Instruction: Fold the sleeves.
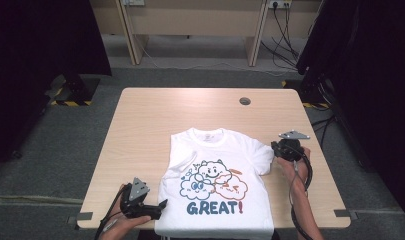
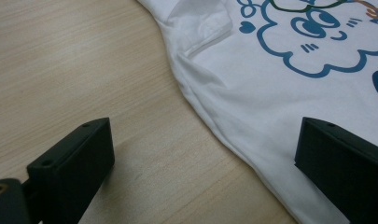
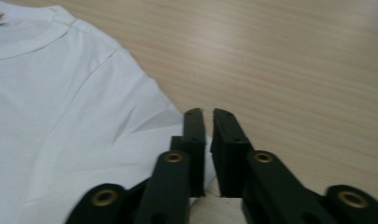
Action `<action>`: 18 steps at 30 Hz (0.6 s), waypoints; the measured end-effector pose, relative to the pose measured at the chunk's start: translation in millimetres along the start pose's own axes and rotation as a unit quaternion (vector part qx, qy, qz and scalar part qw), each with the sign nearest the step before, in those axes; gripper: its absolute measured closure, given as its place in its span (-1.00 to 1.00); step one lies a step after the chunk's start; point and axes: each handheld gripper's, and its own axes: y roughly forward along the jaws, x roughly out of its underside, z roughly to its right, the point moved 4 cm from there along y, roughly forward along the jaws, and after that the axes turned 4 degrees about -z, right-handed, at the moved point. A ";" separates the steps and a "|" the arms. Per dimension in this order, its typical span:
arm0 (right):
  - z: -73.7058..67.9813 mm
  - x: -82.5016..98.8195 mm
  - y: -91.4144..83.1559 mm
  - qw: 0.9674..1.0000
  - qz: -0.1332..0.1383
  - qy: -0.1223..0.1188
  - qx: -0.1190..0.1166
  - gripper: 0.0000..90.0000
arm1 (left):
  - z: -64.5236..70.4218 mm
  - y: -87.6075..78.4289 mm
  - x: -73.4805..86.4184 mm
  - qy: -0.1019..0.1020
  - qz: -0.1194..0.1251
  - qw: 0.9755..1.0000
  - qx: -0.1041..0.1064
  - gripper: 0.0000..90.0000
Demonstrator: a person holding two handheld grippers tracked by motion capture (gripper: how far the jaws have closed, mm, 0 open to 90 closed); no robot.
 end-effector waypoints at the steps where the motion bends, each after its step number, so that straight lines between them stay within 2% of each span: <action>1: 0.8 -0.4 0.6 1.000 0.000 0.011 0.001 0.55 | 0.0 0.0 0.0 0.000 0.000 1.000 0.000 -0.92; 3: 4.4 0.6 5.5 1.000 -0.016 0.011 0.014 0.34 | 0.0 0.0 0.1 0.000 0.000 1.000 0.000 -0.92; 6: 4.9 4.2 13.6 0.999 -0.030 0.025 0.004 0.18 | 0.0 -0.1 0.1 0.000 0.000 1.000 0.000 -0.92; 9: 4.7 7.2 20.2 0.999 -0.041 0.034 0.006 0.15 | 0.0 -0.1 0.1 0.000 0.000 1.000 0.000 -0.92; 10: 5.2 7.2 21.0 0.998 -0.037 0.040 0.002 0.23 | 0.0 -0.1 0.1 0.000 0.000 1.000 0.001 -0.92; 13: 2.4 6.7 19.9 0.999 -0.037 0.023 -0.010 0.61 | 0.0 -0.1 0.1 0.000 0.001 1.000 0.001 -0.92; 15: -0.5 6.6 20.3 0.999 -0.033 0.020 -0.017 0.81 | 0.0 -0.1 0.2 0.000 0.001 1.000 0.001 -0.92; 18: -4.0 5.2 20.7 1.000 -0.025 0.013 -0.013 0.90 | -0.2 -0.3 0.3 0.001 0.001 1.000 0.001 -0.92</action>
